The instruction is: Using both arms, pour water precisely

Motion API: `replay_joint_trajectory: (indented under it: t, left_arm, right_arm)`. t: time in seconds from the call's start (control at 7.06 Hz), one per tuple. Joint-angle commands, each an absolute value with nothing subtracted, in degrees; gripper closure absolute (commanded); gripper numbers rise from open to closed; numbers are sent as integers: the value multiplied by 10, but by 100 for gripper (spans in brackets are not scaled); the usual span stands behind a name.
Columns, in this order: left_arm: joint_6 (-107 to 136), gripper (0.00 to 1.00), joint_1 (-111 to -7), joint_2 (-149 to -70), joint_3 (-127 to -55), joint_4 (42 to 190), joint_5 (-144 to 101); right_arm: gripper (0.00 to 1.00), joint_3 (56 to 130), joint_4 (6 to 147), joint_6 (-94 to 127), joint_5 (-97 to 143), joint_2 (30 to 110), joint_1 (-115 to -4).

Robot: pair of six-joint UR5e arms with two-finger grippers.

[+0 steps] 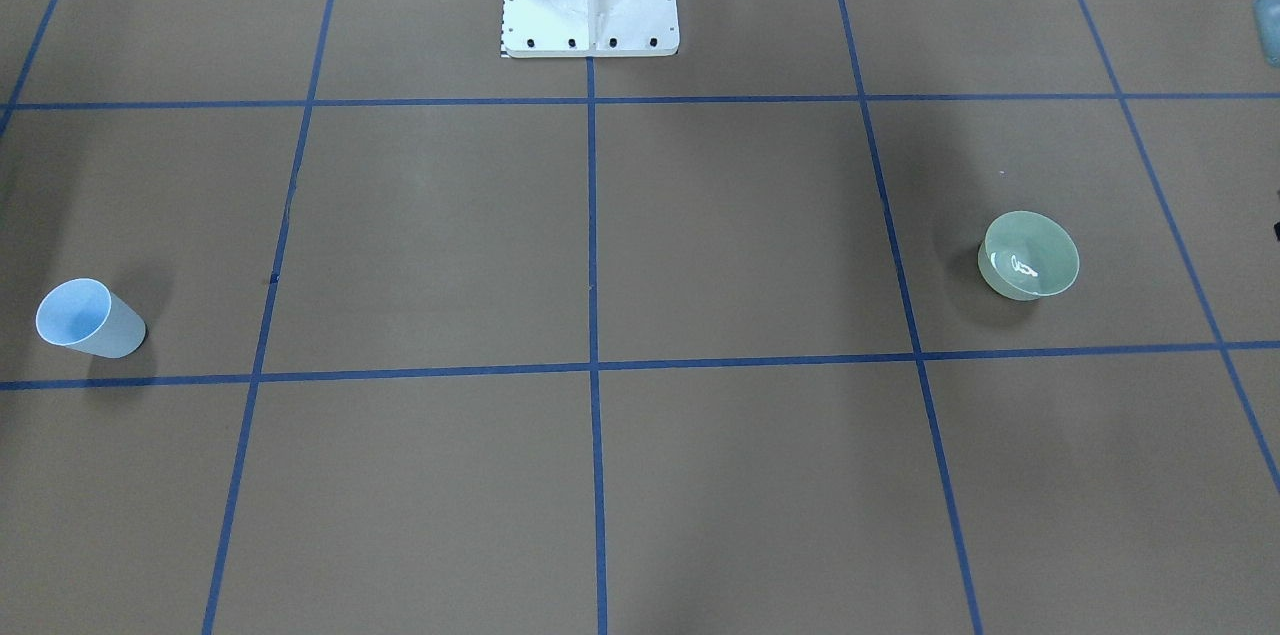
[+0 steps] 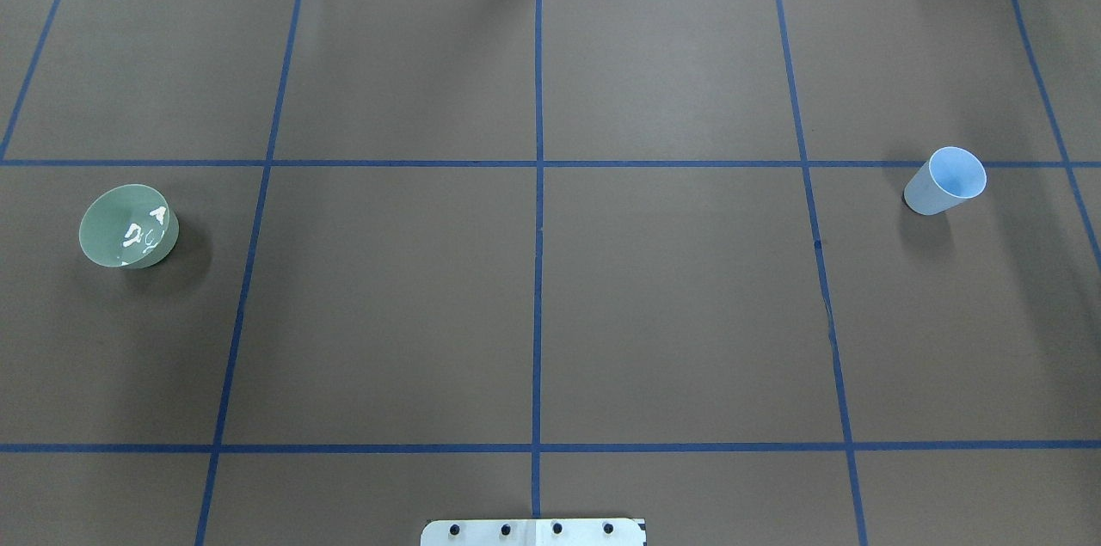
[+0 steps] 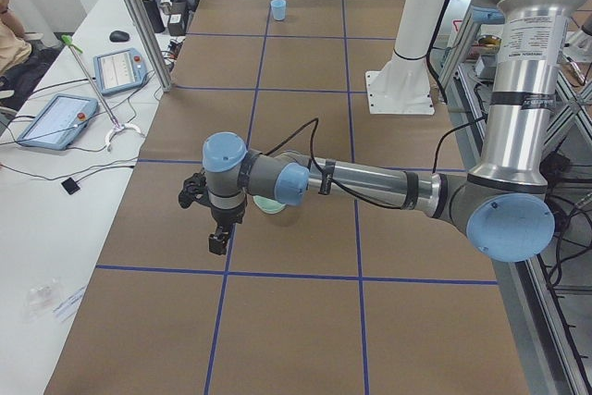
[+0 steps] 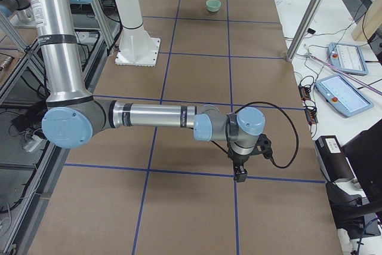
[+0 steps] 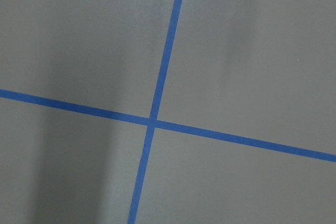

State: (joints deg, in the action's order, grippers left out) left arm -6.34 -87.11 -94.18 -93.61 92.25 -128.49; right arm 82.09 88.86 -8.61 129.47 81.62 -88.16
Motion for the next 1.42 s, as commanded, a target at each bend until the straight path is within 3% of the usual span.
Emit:
replay_joint_trajectory:
  t: [0.0,1.28]
  left_arm:
    - [-83,0,-889,-933,-947,896,-1284]
    - [-73,0,-911,-884,-934,917,-1339]
  right_arm:
    - [0,821,889,-86,1295,817,-882]
    - [0,821,889,-85,1295,816,-882]
